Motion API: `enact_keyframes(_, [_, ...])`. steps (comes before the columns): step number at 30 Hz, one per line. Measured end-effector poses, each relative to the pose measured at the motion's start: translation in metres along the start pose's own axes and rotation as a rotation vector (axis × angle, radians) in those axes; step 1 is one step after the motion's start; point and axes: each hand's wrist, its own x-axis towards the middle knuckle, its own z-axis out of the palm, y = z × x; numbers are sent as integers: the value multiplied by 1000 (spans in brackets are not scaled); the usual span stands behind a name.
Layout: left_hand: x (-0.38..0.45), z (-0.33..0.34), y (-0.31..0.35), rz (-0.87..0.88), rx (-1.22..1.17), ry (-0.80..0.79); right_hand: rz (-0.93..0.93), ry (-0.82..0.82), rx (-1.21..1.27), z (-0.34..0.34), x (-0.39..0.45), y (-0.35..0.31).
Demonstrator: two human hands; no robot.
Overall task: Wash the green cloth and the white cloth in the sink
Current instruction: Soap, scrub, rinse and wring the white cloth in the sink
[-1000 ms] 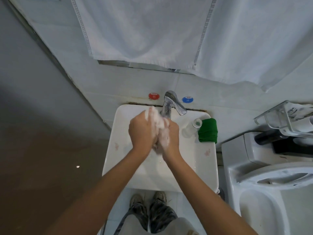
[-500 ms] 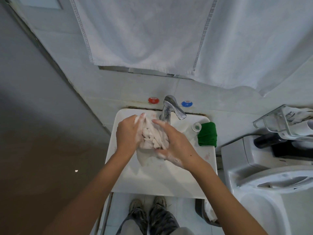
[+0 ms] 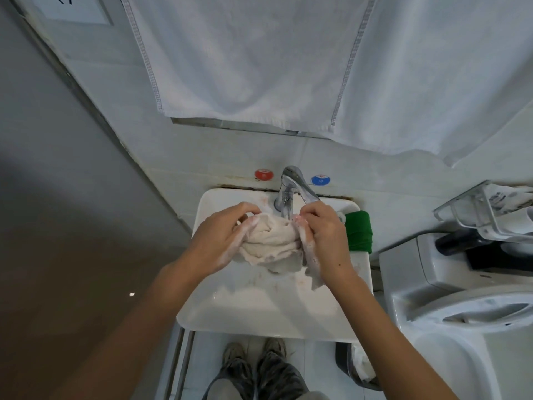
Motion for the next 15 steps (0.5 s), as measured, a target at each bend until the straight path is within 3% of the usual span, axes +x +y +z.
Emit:
enact_keyframes(4, [2, 3, 3, -12, -242, 90, 111, -58, 50, 8, -3, 6])
enact_keyframes(7, [1, -2, 3, -20, -237, 57, 200, -23, 46, 7, -2, 5])
enact_keyframes(11, [-7, -9, 4, 8, 23, -182, 199, 1, -11, 8, 1, 3])
enact_keyframes(15, [-14, -11, 14, 155, 590, -326, 239, 16, -16, 7, 2, -1])
